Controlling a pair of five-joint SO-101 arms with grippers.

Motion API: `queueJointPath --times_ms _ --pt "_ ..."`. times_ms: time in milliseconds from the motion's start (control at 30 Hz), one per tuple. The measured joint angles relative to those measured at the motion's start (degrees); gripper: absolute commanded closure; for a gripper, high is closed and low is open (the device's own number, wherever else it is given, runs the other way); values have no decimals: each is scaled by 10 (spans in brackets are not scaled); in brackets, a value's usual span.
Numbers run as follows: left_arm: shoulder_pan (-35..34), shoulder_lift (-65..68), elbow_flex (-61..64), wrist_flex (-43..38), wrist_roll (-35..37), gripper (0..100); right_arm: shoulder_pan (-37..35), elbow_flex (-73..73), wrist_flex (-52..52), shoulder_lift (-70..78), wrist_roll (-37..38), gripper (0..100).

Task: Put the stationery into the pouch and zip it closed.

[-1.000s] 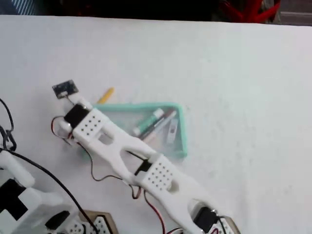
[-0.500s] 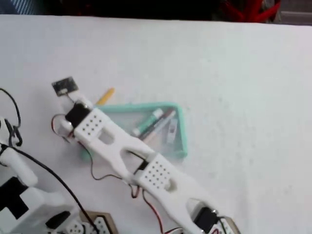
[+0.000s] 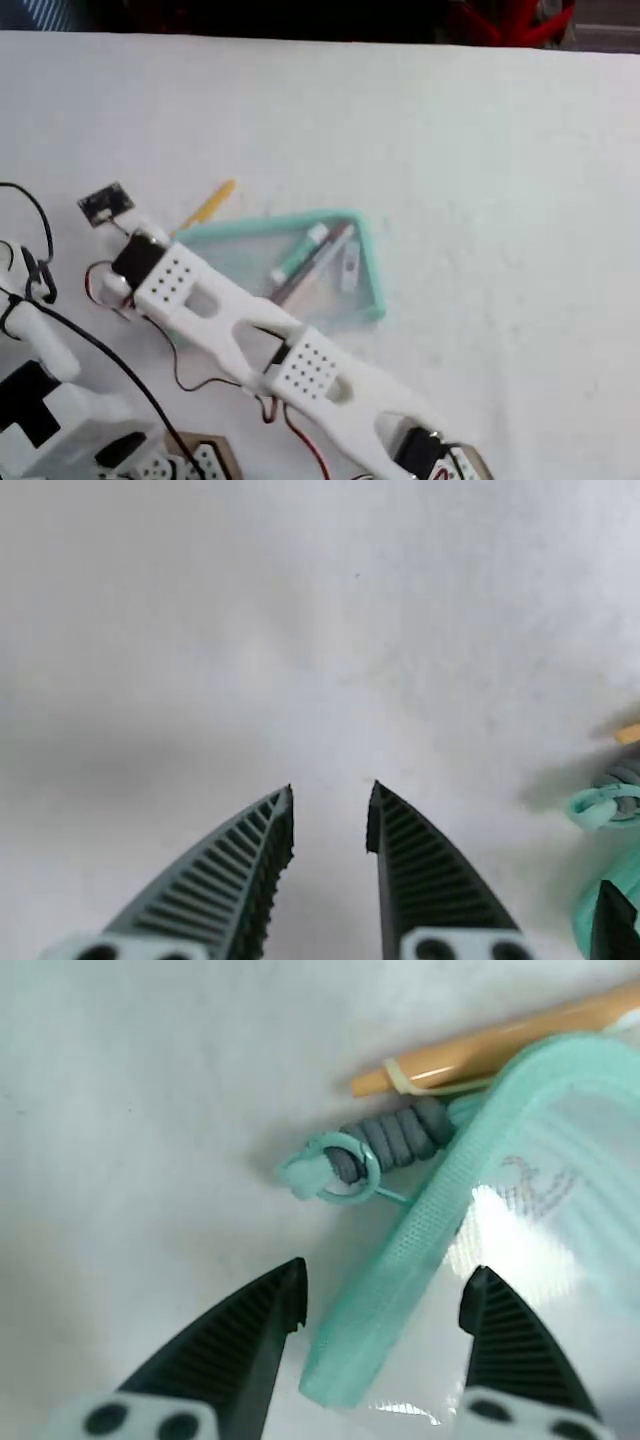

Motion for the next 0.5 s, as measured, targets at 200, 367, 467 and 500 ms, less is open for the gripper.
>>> queueJointPath --times_ms 200,367,467,500 --pt "-63 0 -8 -22 -31 858 -34 36 4 -41 41 762" --pt "-114 0 -22 -27 -46 859 -78 67 5 -50 90 762" --pt "-131 0 -23 -27 -50 859 -87 74 5 -50 111 762" --pt "-135 0 -23 -27 -51 859 -87 74 5 -50 113 762"
